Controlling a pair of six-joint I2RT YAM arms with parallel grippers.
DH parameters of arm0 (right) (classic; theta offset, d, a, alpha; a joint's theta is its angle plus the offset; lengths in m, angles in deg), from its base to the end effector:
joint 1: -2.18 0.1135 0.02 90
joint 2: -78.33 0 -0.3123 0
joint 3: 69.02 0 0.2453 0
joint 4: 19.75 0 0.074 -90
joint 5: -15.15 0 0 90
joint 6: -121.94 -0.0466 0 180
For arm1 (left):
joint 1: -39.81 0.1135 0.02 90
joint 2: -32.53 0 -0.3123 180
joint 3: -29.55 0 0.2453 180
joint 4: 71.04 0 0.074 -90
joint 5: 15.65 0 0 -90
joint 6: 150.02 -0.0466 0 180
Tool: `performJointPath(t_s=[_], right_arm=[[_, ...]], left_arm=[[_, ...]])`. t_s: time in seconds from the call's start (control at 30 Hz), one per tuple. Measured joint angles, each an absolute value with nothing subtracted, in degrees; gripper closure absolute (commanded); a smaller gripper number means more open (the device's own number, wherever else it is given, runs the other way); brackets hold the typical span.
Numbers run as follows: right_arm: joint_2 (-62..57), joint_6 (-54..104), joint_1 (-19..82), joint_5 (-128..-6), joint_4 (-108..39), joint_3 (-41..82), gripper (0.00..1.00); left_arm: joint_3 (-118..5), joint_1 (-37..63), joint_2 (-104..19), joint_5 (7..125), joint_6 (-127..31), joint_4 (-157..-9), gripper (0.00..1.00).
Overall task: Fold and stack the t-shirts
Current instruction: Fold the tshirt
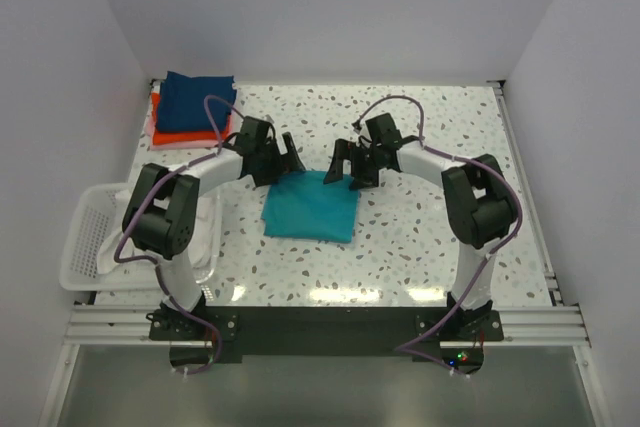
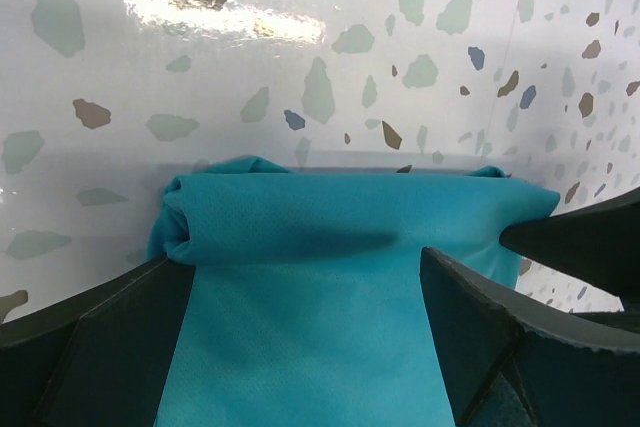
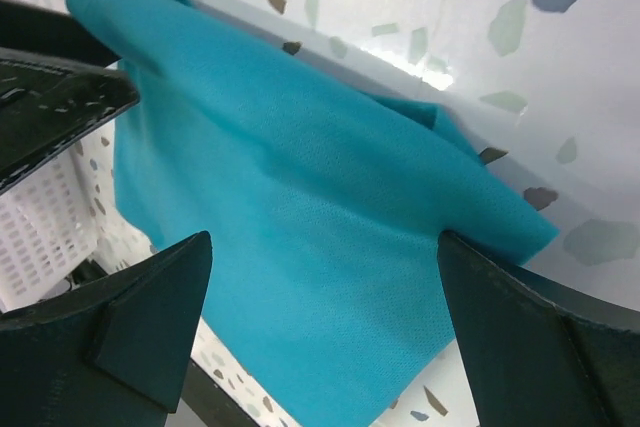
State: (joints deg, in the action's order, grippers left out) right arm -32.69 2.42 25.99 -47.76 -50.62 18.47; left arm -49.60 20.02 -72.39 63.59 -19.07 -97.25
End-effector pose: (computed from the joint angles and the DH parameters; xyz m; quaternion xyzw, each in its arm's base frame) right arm 0.3795 0.1906 0.2132 -0.0254 0.9281 0.3327 0.1655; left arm 0.3688 -0.1420 0.2143 -0.1428 0.9309 -0.2404 0.2350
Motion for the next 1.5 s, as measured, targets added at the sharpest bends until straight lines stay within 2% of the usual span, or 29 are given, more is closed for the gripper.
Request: performJointPath(t_s=[0.27,0.43,0.73,0.93,1.2,1.27,1.33,1.5], right_arm=[[-34.4,3.7,24.9,-48.4,-51.6,22.2,0.01],[-31.3,5.0,24.7,-49.3,-53.1,21.9,0.01],[-7.4,5.2,24.7,-55.3,-53.3,7.2,0.01],[4.0,5.0,24.4,-61.8,-56.1,-1.8,0.01],[13.7,5.2,23.8,-67.6,-60.5,-6.6,0.01],[14.9,5.2,23.6,-68.3,-61.4,-7.4,0.01],[15.7,5.2,23.4,-69.1,-62.3,-8.0,0.01],[17.8,5.8,22.9,-70.0,-63.9,-9.2,0.01]], left_arm=[[-49.5,21.3,-72.5,62.8,-19.1,-97.3,0.00],[-49.0,21.3,-69.1,63.1,-19.4,-98.9,0.00],[-39.0,21.3,-54.1,66.6,-21.2,-100.8,0.00],[-33.2,21.3,-53.8,67.4,-21.7,-101.0,0.00],[-32.0,20.7,-56.5,67.3,-21.7,-100.0,0.00],[-32.1,19.7,-57.7,67.6,-21.8,-99.8,0.02],[-32.7,18.5,-58.3,68.0,-21.7,-99.5,0.08],[-33.9,16.2,-59.9,70.5,-21.7,-99.5,0.28]])
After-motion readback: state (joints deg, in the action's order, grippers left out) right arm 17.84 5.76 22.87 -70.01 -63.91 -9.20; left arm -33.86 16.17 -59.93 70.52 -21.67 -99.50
